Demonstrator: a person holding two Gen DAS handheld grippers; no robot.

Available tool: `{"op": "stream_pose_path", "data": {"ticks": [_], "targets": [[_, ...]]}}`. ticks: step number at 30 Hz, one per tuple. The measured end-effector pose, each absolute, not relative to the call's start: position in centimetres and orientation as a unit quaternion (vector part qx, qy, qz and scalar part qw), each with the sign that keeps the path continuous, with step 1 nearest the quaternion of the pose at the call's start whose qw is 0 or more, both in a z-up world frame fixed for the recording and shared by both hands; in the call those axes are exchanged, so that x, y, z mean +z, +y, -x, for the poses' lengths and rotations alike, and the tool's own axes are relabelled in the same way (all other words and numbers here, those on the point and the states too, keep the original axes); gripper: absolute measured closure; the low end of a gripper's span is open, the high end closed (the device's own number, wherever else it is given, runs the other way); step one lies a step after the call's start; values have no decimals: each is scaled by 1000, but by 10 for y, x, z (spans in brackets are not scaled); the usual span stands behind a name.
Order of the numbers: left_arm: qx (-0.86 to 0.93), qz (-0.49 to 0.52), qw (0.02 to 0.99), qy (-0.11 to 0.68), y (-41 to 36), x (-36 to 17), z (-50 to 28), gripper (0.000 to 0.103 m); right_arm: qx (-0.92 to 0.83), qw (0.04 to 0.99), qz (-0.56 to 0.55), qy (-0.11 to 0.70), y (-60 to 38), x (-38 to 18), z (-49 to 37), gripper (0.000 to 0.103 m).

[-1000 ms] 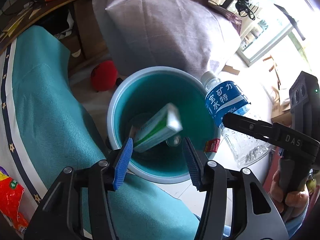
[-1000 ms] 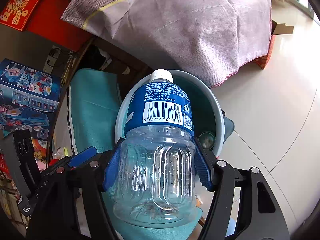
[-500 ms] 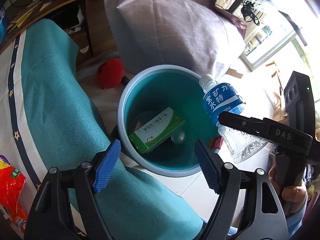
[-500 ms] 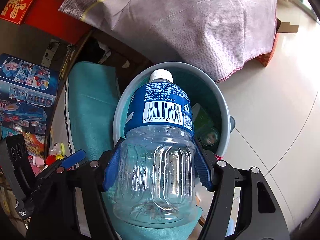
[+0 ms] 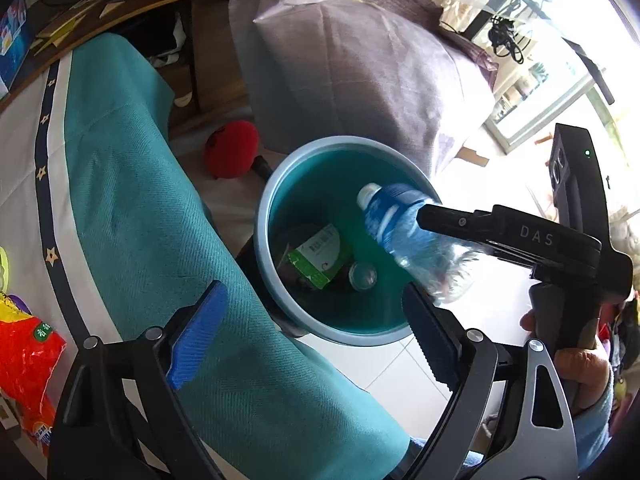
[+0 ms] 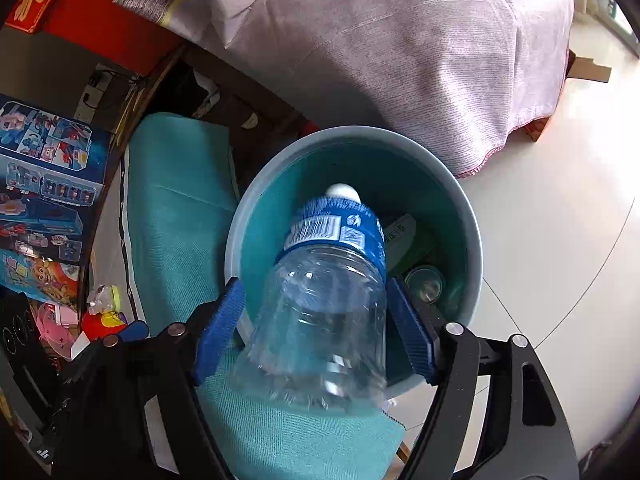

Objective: Collect trash
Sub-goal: 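Open left tool to drop the box while right tool drops the bottle into bin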

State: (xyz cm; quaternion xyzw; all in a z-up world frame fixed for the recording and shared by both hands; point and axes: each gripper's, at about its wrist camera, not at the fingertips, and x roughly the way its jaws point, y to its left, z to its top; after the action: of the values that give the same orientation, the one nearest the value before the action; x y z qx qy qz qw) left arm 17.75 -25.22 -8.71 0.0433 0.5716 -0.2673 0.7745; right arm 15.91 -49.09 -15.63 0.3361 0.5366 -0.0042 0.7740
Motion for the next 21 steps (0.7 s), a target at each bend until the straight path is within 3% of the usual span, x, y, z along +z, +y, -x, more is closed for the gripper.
{"op": "stream_pose_path", "data": {"ticks": [9,21], "targets": [[-265,-40,778,569,-245,-85,-173,12,-13,769,-337,543,-489,-154,-151,23],[-259,-33,792,552,-217,-68,-156,10,-12,771,-326,547,-464,-138,-138,22]]}}
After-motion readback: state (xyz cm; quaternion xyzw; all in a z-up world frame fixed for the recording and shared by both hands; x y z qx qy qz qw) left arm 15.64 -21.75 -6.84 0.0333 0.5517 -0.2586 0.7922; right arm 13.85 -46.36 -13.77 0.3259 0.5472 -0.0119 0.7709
